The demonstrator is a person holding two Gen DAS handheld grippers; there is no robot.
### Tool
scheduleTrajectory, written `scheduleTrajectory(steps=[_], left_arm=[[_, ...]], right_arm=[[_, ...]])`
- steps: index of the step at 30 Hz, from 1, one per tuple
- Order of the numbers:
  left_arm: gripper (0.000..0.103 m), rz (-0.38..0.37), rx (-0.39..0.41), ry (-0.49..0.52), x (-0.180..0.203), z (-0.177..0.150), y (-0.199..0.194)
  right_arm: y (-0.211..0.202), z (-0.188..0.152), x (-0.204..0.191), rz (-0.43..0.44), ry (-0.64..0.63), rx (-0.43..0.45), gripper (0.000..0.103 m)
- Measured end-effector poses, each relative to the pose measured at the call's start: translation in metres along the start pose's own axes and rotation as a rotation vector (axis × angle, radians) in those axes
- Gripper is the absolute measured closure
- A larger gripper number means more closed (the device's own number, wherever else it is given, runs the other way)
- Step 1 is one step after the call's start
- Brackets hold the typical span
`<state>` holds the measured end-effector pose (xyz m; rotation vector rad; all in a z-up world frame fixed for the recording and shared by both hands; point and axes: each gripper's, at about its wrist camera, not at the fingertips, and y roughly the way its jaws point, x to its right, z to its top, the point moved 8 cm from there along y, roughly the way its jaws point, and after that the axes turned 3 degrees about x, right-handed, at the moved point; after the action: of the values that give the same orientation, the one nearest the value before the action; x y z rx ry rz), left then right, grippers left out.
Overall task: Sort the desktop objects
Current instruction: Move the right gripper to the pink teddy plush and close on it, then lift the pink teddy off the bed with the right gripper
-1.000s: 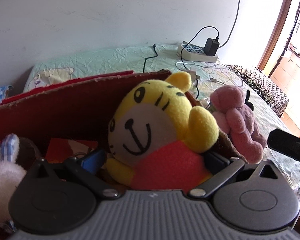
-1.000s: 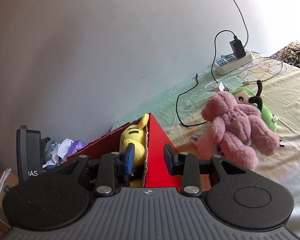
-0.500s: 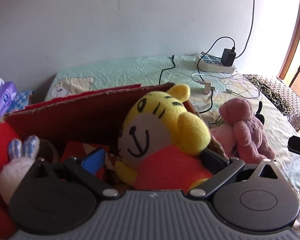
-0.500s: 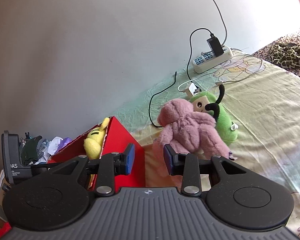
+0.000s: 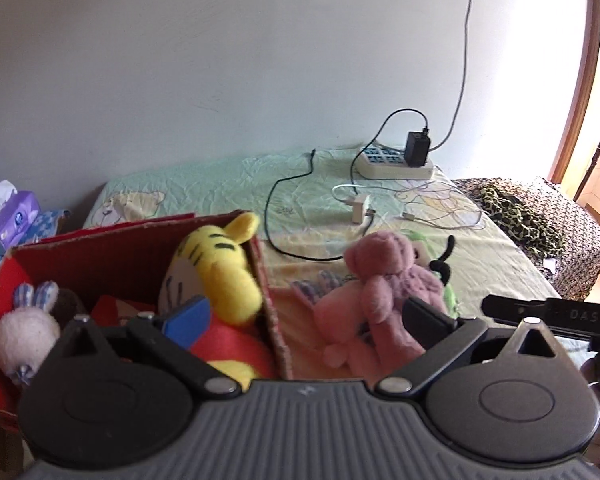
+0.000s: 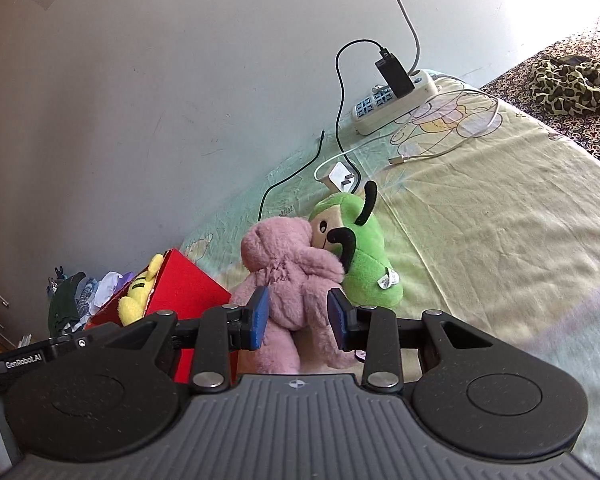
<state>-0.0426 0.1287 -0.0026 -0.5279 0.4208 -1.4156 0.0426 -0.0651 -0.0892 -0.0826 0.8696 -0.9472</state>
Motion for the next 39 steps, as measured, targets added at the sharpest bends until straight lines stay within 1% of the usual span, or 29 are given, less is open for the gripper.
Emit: scheduleTrajectory(steps=[4,8,13,18,20,23,28,32,33,35,39], left_arm=[[0.002,-0.044,-0.037,0.005,0.038,-0.005,0.01],[0.003,-0.053,-0.067,0.023,0.066,-0.012,0.026],[0.003,-0.074,-0.116,-0.01,0.082,-0.014,0.052],[0.004,-0.065,-0.152,-0.027,0.083,-0.017,0.078],[0.017,-0.067,-0.185,-0.035,0.081,-0.021,0.087],[0.025,-0.069,-0.228,-0.046,0.078,-0.027,0.098],[0.032,-0.061,-0.26,-0.036,0.072,-0.03,0.106],[0.039,-0.066,-0.294,-0.049,0.069,-0.034,0.115],[0.04,-0.069,-0.301,-0.051,0.07,-0.035,0.116],[0.043,-0.063,-0.304,-0.045,0.071,-0.035,0.118],[0.047,-0.053,-0.298,-0.023,0.073,-0.034,0.117]], right_arm=[[0.002,0.003,0.012,0.03,-0.005,-0.043,0.067],[0.002,0.004,0.025,0.058,0.009,-0.087,0.066],[-0.004,0.006,0.045,0.078,0.077,-0.131,0.066],[-0.003,0.015,0.061,0.1,0.131,-0.159,0.066],[0.0,0.019,0.064,0.121,0.158,-0.176,0.066],[0.009,0.022,0.064,0.148,0.178,-0.207,0.065],[0.033,0.019,0.063,0.196,0.225,-0.282,0.063],[0.053,0.012,0.061,0.212,0.245,-0.329,0.063],[0.057,0.01,0.06,0.217,0.244,-0.34,0.063],[0.063,0.006,0.058,0.223,0.243,-0.359,0.063],[0.071,0.001,0.056,0.236,0.238,-0.39,0.061]])
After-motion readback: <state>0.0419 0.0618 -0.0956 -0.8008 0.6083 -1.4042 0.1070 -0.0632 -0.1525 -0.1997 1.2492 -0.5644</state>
